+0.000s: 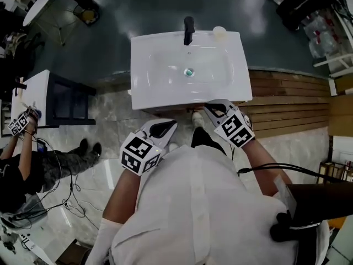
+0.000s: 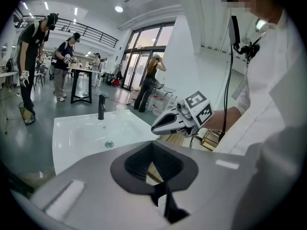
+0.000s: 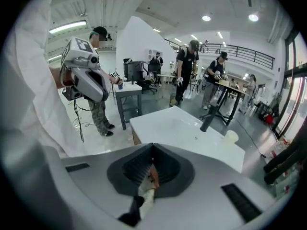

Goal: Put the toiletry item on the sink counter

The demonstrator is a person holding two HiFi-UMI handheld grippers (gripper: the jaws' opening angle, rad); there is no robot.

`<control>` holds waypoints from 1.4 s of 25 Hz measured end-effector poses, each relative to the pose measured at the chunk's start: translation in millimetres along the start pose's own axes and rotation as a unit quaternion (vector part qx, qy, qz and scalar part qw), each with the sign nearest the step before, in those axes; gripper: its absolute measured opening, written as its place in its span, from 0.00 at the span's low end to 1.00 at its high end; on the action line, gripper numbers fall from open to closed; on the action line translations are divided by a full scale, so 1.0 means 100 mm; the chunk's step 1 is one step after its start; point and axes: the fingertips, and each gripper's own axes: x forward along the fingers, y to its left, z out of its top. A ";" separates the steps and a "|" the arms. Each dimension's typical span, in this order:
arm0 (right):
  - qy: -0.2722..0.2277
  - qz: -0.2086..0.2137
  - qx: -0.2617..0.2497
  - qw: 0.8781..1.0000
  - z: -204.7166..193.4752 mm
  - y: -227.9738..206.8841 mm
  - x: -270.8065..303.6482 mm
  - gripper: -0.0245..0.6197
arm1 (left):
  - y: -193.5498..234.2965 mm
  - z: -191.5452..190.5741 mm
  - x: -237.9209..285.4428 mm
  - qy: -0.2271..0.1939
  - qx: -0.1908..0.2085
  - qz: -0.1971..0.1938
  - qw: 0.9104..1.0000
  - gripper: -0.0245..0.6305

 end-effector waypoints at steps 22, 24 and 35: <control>-0.013 0.006 -0.034 0.999 0.18 0.81 -0.07 0.05 | -0.31 -0.34 -0.44 -0.011 0.000 0.000 1.000 0.05; -0.017 0.007 -0.034 0.999 0.21 0.83 -0.05 0.05 | -0.28 -0.35 -0.45 -0.008 0.004 0.003 1.000 0.05; -0.017 0.013 -0.037 0.999 0.22 0.86 -0.07 0.05 | -0.32 -0.32 -0.41 -0.007 0.005 -0.003 1.000 0.05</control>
